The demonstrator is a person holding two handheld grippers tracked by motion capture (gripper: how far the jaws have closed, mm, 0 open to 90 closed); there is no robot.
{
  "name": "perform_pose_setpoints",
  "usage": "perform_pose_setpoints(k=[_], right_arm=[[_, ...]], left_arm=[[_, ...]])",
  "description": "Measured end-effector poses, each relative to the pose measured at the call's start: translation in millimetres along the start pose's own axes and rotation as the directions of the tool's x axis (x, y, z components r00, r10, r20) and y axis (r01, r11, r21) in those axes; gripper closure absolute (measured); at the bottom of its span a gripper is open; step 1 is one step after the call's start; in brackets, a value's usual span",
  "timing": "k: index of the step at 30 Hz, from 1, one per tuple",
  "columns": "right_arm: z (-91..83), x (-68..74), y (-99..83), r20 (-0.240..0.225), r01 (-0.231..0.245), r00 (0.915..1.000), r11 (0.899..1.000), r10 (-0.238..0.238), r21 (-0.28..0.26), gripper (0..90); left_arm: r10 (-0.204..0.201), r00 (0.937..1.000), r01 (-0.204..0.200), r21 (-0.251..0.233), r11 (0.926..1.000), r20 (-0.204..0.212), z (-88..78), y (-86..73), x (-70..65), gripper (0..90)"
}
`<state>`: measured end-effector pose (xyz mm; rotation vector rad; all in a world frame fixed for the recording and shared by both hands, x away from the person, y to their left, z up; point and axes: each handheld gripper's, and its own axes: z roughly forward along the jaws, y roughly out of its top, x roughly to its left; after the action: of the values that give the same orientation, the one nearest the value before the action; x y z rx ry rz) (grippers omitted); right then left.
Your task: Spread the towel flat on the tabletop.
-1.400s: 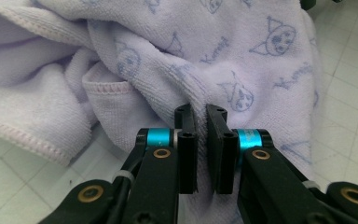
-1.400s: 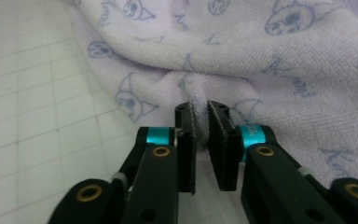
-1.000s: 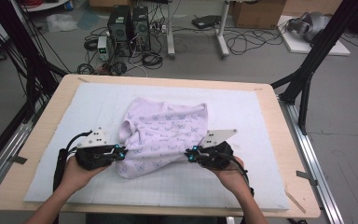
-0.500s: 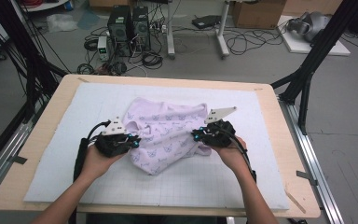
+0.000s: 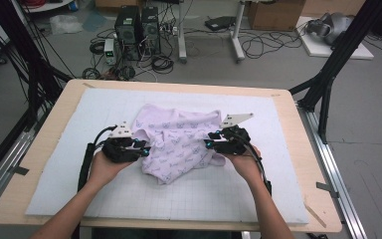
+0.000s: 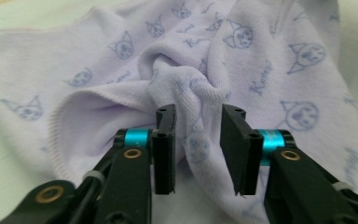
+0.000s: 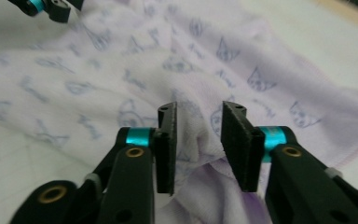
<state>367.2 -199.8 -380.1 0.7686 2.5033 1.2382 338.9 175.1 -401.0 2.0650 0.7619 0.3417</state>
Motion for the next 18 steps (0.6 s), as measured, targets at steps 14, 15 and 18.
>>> perform_pose_setpoints(k=[14,15,18], right_arm=[[11.9,43.3,-42.9,-0.056,0.044,0.9976,0.998,-0.042,0.033,53.8],[18.8,44.0,-43.0,-0.052,0.043,0.9978,0.998,-0.041,0.041,53.3],[35.8,43.4,-42.4,-0.037,0.050,0.9982,0.997,-0.048,0.058,56.3]], left_arm=[[0.063,0.9955,-0.067,0.067,0.9955,0.071,18.1,-25.7,-17.0,62.3],[0.063,0.9955,-0.067,0.067,0.9955,0.071,18.1,-25.7,-17.0,62.3],[0.063,0.9959,-0.069,0.090,0.9935,0.064,32.4,-26.4,-19.8,67.1]])
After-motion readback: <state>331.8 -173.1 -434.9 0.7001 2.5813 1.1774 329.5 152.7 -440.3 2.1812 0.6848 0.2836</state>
